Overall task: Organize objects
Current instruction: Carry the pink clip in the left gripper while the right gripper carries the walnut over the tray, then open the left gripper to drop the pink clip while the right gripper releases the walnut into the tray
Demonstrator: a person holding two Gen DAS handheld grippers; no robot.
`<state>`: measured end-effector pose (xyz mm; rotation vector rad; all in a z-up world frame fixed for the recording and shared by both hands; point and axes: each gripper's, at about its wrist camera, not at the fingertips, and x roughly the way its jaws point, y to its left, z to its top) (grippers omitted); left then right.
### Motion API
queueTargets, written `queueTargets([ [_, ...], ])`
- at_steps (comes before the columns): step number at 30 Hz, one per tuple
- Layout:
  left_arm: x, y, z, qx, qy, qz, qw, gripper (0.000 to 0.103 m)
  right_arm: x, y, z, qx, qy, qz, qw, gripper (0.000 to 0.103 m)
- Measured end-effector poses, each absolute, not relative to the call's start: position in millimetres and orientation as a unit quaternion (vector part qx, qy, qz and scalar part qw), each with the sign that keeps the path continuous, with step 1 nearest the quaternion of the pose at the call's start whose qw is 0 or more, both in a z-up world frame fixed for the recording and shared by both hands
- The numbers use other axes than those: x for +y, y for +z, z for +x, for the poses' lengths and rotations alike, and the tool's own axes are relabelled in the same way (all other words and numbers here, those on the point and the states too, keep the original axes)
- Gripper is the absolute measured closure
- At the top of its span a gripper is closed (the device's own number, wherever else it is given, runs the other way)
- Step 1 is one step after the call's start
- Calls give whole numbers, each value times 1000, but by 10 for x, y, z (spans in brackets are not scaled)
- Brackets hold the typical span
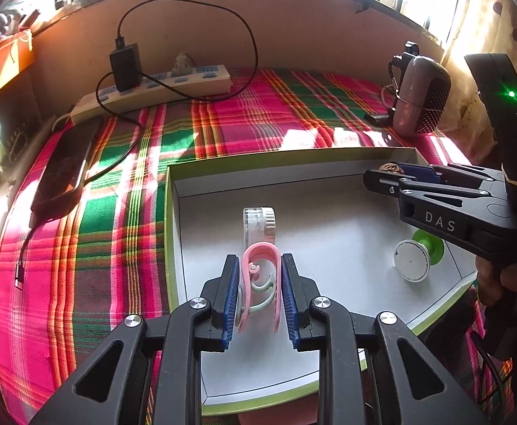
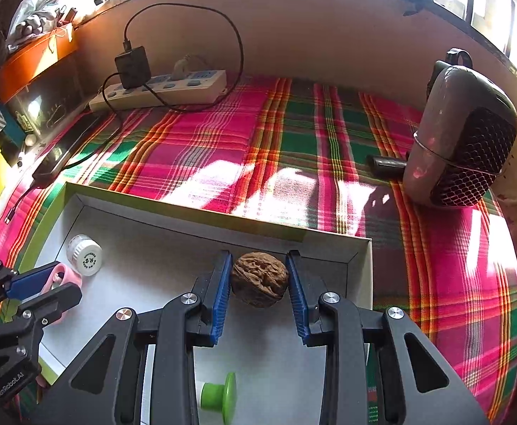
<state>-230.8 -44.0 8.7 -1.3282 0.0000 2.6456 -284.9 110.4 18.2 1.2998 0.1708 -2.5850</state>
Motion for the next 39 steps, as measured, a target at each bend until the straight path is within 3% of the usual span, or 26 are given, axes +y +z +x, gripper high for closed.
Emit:
queueTargets([
  [31, -408, 71, -2330, 17, 888, -453, 78, 82, 1071, 135, -2898, 67, -877, 463, 106, 70],
  [35, -408, 71, -2326, 17, 888, -454, 76, 81, 1083, 146, -2887, 64, -878, 463, 102, 61],
  [39, -405, 95, -2307, 11, 890, -451, 75, 81, 1097, 173, -2859, 57, -880, 461, 100, 59],
])
